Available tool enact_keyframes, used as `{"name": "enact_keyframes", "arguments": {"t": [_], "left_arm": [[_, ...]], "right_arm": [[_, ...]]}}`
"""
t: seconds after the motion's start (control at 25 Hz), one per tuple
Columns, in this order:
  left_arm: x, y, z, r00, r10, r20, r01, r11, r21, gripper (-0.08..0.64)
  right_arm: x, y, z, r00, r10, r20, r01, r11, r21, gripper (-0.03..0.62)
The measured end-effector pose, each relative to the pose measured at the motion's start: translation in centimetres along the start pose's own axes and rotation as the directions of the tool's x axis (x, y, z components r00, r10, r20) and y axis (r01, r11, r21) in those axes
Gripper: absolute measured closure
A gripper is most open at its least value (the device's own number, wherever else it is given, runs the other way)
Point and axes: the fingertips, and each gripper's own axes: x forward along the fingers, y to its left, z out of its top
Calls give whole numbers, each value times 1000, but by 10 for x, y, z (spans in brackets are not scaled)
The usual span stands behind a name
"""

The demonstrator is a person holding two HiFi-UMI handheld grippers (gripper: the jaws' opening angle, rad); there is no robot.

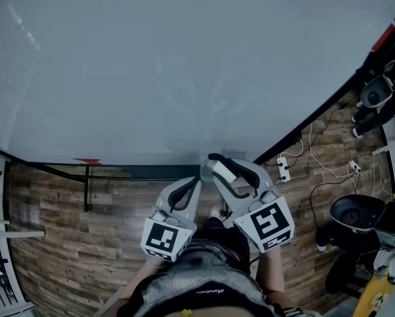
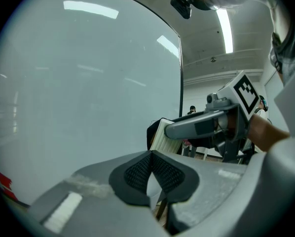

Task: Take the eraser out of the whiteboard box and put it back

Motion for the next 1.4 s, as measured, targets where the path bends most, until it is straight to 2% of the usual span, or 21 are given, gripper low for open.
{"name": "enact_keyframes", "arguments": {"t": [0.24, 0.4, 0.56, 0.76, 1.08, 1.28, 1.4], "left_arm": [[-2, 0, 1, 1000, 13, -1, -13, 1000, -18, 558], [-2, 4, -3, 1000, 7, -1, -7, 998, 61, 558], [-2, 5, -2, 1000, 29, -7, -29, 1000, 13, 558], [-3, 10, -4, 999, 32, -10, -32, 998, 55, 558], [-4, 15, -2, 997, 72, -9, -72, 997, -5, 558], [-5, 19, -2, 996, 87, -11, -87, 996, -21, 558], [-6, 22, -4, 996, 86, -8, -86, 996, -2, 558]], "right_arm": [[6, 1, -5, 1000, 13, -19, -13, 1000, -9, 420], [12, -1, -11, 1000, 21, -15, -21, 1000, -12, 420], [21, -4, -22, 999, 27, -35, -27, 1000, -9, 420], [33, -4, -37, 997, 40, -68, -40, 999, -7, 420], [49, -8, -65, 991, 53, -121, -53, 999, 6, 420], [60, -7, -83, 984, 56, -167, -56, 998, 4, 419], [66, -6, -93, 981, 62, -181, -60, 998, 15, 419]]}}
